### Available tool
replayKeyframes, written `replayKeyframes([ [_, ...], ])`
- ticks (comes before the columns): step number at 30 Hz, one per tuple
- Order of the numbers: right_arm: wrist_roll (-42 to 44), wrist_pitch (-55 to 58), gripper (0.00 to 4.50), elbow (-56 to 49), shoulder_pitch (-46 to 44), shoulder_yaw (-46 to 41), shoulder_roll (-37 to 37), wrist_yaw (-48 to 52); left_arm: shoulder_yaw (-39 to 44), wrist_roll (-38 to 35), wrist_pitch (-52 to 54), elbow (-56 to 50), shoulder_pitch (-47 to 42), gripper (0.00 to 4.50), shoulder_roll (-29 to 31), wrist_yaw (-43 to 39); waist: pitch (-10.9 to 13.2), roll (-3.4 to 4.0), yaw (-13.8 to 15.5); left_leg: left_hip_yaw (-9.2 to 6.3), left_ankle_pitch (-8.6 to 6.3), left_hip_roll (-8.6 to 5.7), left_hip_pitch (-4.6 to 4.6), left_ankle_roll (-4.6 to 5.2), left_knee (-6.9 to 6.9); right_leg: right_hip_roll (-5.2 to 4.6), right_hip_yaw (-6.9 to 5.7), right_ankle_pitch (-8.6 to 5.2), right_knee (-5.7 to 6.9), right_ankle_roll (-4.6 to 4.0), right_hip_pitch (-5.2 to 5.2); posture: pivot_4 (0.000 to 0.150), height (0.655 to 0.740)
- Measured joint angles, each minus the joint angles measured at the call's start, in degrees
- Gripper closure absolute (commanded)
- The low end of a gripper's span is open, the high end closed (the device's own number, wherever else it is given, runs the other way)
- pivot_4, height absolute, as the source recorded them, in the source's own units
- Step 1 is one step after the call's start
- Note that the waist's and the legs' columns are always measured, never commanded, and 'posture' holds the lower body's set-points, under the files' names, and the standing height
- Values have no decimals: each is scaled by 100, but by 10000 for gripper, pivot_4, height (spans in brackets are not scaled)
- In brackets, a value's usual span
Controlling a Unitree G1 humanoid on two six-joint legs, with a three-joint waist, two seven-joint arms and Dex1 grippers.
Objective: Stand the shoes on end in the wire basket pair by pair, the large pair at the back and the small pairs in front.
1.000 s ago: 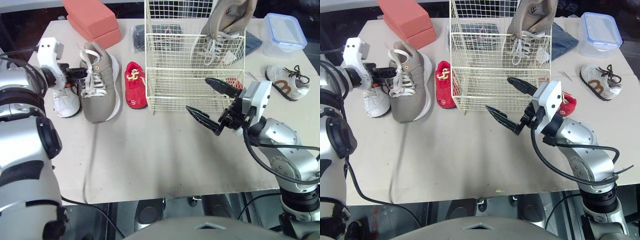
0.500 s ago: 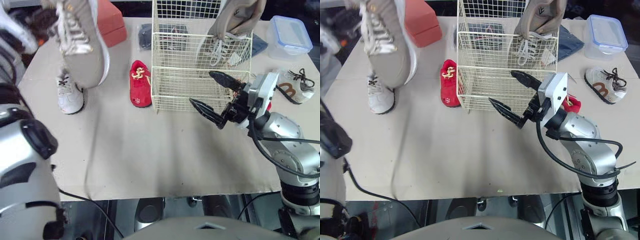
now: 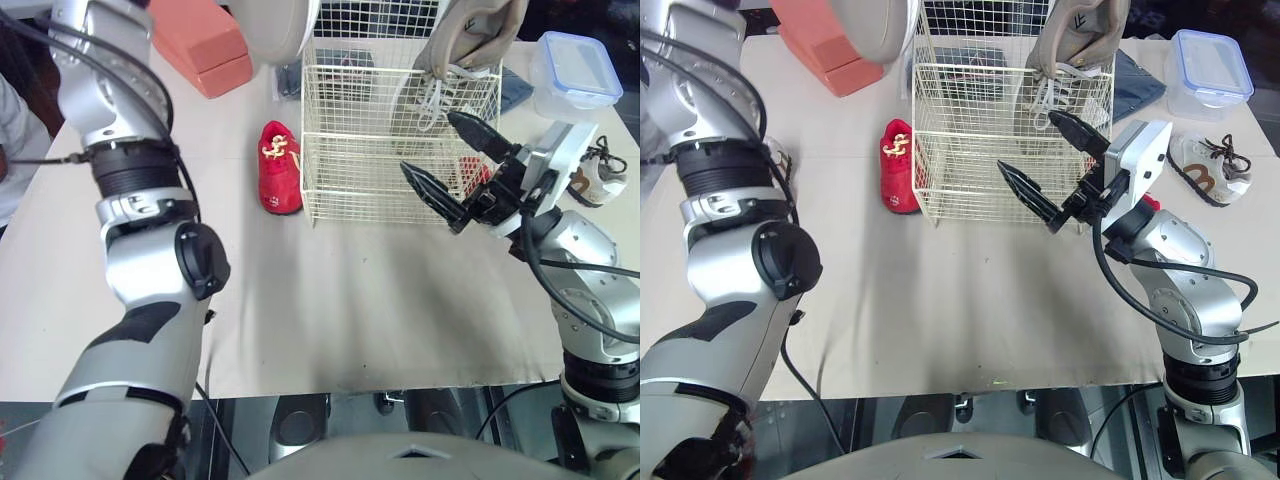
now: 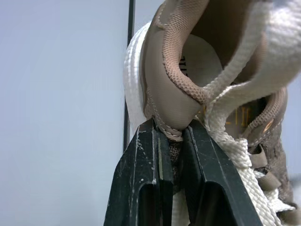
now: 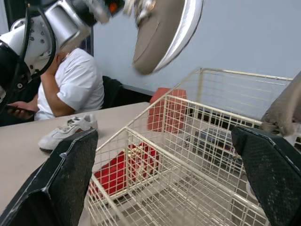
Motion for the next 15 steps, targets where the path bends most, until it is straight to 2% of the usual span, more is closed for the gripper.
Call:
replayKeyframes([
  [6, 9, 0, 0, -103, 69, -134, 24, -228, -166, 310, -1509, 884, -440, 43949, -424, 245, 0, 0, 20, 1, -1, -3, -3, 1, 3, -1, -6, 0, -1, 1, 1, 1500, 6860],
  [15, -22, -419, 0, -153, 153, -449, 226, -461, -453, 705, -2868, 1756, -423, 43949, -1197, 729, 1, -1, 12, 0, -2, -3, -31, 3, 10, 0, -40, 0, -16, 1, -3, 1500, 6860],
])
